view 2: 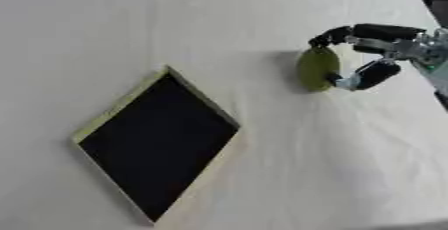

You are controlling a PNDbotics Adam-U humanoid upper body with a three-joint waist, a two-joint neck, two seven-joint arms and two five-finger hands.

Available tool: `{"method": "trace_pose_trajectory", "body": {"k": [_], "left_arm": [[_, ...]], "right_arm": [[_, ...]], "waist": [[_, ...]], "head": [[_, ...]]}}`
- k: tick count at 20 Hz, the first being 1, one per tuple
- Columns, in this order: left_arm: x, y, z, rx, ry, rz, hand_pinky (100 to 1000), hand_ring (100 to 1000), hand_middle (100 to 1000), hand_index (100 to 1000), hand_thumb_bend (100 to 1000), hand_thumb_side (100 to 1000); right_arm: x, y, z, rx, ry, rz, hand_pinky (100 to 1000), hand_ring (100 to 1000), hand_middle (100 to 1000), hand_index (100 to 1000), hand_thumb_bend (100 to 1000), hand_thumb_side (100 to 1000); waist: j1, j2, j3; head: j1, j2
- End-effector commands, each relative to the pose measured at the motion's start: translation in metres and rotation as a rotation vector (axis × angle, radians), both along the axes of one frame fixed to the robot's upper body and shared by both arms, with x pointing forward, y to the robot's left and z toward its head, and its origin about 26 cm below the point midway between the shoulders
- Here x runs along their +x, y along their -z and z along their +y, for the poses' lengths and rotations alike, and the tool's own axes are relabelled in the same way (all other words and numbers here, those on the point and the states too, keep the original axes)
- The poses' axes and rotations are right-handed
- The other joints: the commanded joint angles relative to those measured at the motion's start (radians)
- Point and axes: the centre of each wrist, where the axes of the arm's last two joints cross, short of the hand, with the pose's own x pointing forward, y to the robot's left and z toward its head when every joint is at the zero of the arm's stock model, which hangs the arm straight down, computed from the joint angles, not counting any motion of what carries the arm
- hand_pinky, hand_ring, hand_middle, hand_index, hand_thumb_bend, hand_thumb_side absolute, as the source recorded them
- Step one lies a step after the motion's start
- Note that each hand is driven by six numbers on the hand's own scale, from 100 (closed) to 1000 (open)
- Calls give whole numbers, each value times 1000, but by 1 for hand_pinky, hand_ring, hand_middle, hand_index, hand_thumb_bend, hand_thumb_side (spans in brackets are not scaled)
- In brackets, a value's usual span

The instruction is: Pick up objects on the table and place them in the box.

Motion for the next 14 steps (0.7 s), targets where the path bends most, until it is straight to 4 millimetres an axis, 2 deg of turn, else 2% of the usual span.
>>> {"method": "trace_pose_trajectory", "body": {"k": [1, 7, 9, 11, 14], "left_arm": [[-4, -8, -2, 24, 5, -27, 502, 593, 599, 655, 100, 474], [-4, -8, -3, 26, 9, -25, 502, 594, 600, 655, 100, 475], [-4, -8, -3, 27, 10, -24, 502, 594, 601, 655, 100, 477], [-4, -8, -3, 27, 11, -24, 501, 594, 601, 655, 100, 478], [-4, -8, -3, 28, 12, -23, 501, 594, 601, 655, 100, 479]], "right_arm": [[0, -7, -8, -40, 29, -7, 909, 911, 893, 1000, 209, 261], [5, 2, -11, -42, 55, 0, 899, 892, 875, 999, 256, 184], [7, 5, -11, -27, 66, -2, 887, 875, 831, 940, 228, 146], [8, 8, -9, -9, 64, -6, 878, 859, 780, 877, 148, 100], [8, 8, -5, 31, 50, -17, 865, 841, 743, 817, 100, 100]], "waist": [[4, -20, 0], [5, -20, 1], [5, -19, 2], [5, -18, 2], [6, -17, 2]], "head": [[-3, -13], [-5, -14], [-7, -13], [-7, -12], [-8, -10]]}}
